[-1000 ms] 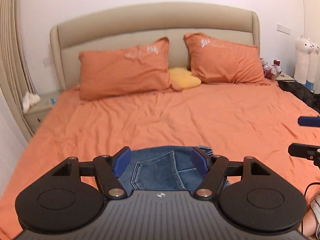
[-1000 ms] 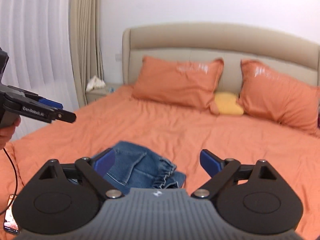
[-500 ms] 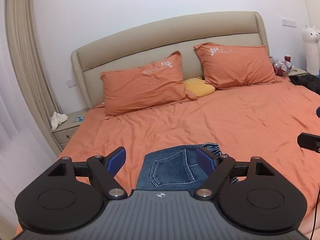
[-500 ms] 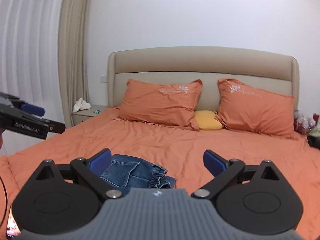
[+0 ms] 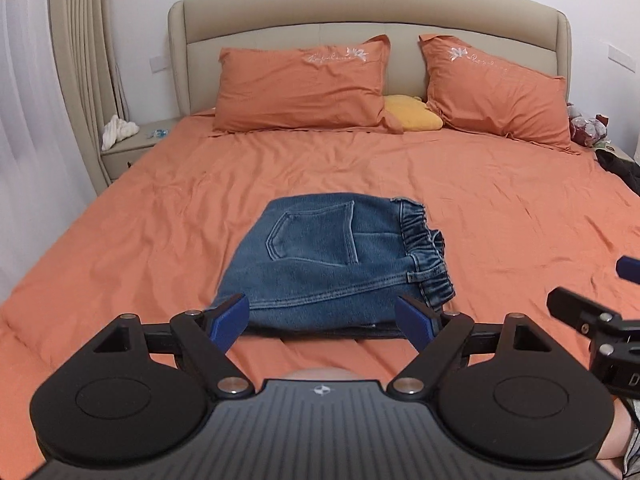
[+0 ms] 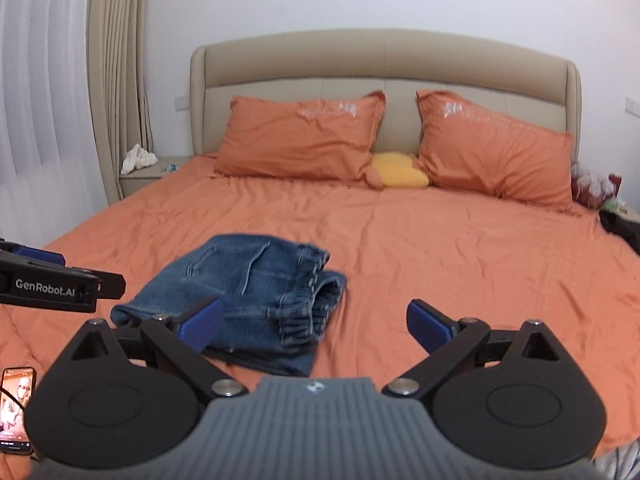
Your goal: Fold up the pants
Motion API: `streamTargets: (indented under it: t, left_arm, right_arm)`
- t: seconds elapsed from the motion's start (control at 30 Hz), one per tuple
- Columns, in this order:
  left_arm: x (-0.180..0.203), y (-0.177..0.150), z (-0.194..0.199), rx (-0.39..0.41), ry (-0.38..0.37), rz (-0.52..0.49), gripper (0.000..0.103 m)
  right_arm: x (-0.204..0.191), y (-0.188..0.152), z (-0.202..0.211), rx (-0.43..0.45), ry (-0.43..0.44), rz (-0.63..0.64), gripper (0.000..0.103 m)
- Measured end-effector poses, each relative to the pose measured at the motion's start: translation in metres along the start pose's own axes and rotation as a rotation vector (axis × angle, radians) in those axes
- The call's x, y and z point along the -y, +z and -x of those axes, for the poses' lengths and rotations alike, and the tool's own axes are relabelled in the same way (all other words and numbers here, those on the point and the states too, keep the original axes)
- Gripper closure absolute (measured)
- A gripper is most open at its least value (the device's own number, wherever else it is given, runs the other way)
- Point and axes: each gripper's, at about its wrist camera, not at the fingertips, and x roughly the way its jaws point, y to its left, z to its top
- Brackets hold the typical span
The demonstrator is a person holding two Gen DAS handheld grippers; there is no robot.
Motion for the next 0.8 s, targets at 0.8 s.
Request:
streamTargets:
  t: [0.8]
  left_arm:
    - [0.015, -0.009, 0.002, -0.011, 0.009, -0.014, 0.007]
  right_arm:
    - [0.002, -0.001, 0.007, 0.001, -0.033, -0.009, 0.009]
